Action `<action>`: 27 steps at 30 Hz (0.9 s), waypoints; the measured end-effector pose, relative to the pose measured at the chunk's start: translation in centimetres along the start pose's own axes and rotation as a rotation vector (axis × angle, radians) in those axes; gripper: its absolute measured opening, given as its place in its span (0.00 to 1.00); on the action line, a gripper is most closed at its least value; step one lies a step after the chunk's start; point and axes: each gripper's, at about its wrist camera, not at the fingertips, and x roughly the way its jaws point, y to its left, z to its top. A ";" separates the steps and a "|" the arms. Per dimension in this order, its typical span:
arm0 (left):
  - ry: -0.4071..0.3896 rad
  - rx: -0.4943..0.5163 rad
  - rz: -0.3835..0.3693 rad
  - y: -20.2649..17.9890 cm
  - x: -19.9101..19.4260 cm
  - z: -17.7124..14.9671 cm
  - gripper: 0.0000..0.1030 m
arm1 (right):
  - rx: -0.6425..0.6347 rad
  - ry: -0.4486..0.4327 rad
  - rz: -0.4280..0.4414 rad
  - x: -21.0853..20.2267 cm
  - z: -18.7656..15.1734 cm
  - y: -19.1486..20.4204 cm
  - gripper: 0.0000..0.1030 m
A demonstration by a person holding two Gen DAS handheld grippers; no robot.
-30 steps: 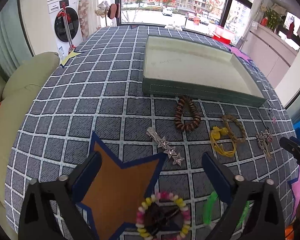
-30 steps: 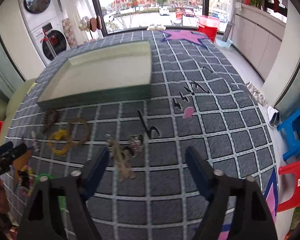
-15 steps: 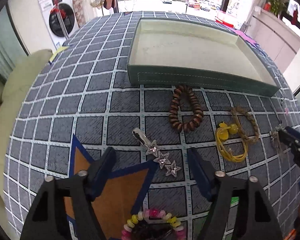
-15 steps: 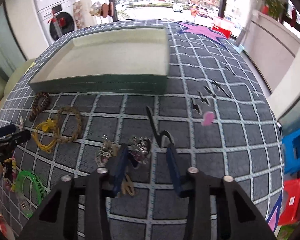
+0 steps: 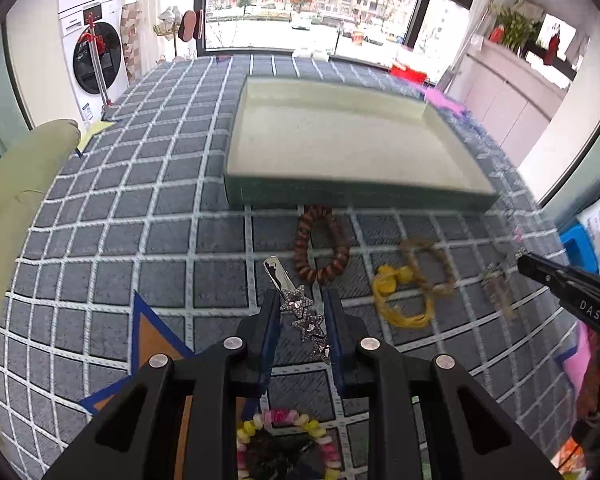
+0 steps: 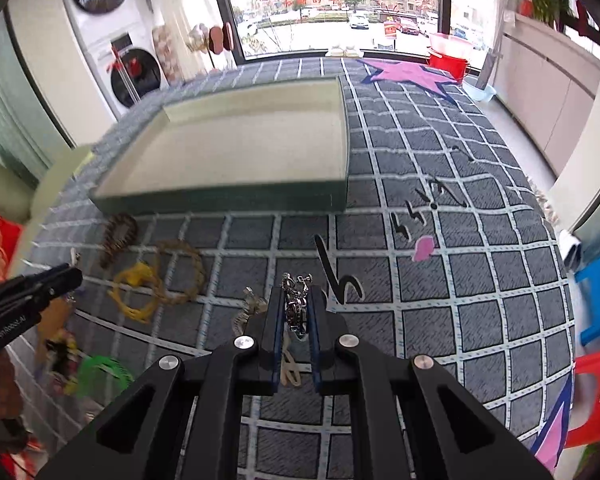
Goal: Organize jewelry
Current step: 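Grasp the silver star hairpin with the left tool while the right tool grasps the silver charm keychain, then carry the hairpin into the tray with the left tool while the right tool carries the charms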
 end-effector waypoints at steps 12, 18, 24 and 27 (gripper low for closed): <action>-0.126 0.054 -0.050 -1.7 -4.5 8.5 0.35 | 0.035 -0.078 0.131 -3.0 7.8 1.2 0.12; -0.146 0.070 -0.032 -2.7 -1.9 13.8 0.35 | 0.045 -0.070 0.148 -0.2 13.1 1.7 0.12; -0.092 0.031 -0.015 -2.3 4.2 16.9 0.35 | 0.082 -0.046 0.149 4.6 15.6 1.5 0.12; -0.050 0.026 -0.003 -2.4 7.5 17.5 0.35 | 0.092 -0.020 0.140 7.1 16.2 1.5 0.12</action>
